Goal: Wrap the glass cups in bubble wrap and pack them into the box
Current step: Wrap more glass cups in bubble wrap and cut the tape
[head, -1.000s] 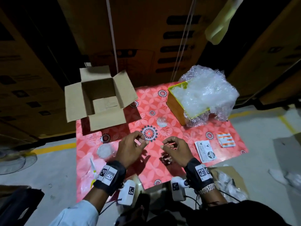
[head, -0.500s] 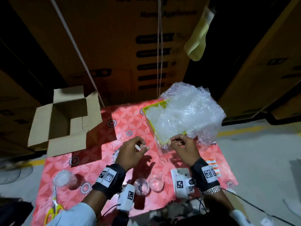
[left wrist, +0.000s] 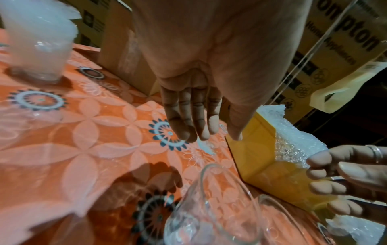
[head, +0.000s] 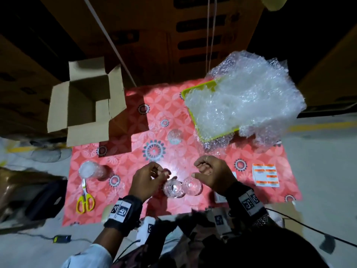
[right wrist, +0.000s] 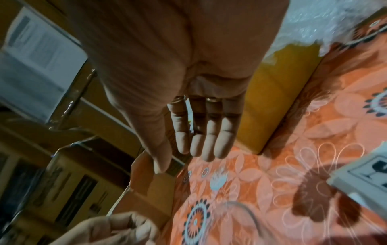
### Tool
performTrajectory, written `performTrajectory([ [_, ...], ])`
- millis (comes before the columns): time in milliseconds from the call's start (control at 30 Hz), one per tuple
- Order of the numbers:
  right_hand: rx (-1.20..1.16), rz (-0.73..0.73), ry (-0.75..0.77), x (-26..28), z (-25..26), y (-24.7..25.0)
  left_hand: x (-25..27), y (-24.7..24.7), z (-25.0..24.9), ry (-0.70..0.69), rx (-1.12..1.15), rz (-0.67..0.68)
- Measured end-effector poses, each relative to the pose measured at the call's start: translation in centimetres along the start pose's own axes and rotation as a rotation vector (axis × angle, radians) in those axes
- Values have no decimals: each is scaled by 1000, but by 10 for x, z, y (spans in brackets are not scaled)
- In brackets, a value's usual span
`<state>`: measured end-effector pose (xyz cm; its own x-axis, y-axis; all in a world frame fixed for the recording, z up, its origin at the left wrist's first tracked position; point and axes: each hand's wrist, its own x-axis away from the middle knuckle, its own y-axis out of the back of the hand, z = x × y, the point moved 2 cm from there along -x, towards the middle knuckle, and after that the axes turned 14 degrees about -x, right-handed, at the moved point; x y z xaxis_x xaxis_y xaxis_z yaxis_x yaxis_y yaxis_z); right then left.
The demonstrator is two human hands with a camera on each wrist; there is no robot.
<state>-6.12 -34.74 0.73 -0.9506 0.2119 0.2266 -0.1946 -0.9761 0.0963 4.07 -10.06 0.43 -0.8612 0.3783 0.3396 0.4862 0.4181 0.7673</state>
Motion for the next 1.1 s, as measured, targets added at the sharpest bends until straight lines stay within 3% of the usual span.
performTrajectory([
  [67,68,69,86,5,0,-18,9,-6,9,37,-1,36],
  [200,467,215,259,13,-11,-56,22,-16,19,57,55,77],
  [267,632,311,289,15,-19,-74,28,-20,23,81,94,85],
  [367,826,405,201,11,-33,-92,32,-21,31,109,139,77],
  [600,911,352,181,-3,-28,-109,39,-4,38,126,220,40],
  [867,871,220,91,-36,12,-142,33,34,74,167,194,-78],
  [1100,888,142,-16,-64,14,-179,11,60,99,111,261,-33],
])
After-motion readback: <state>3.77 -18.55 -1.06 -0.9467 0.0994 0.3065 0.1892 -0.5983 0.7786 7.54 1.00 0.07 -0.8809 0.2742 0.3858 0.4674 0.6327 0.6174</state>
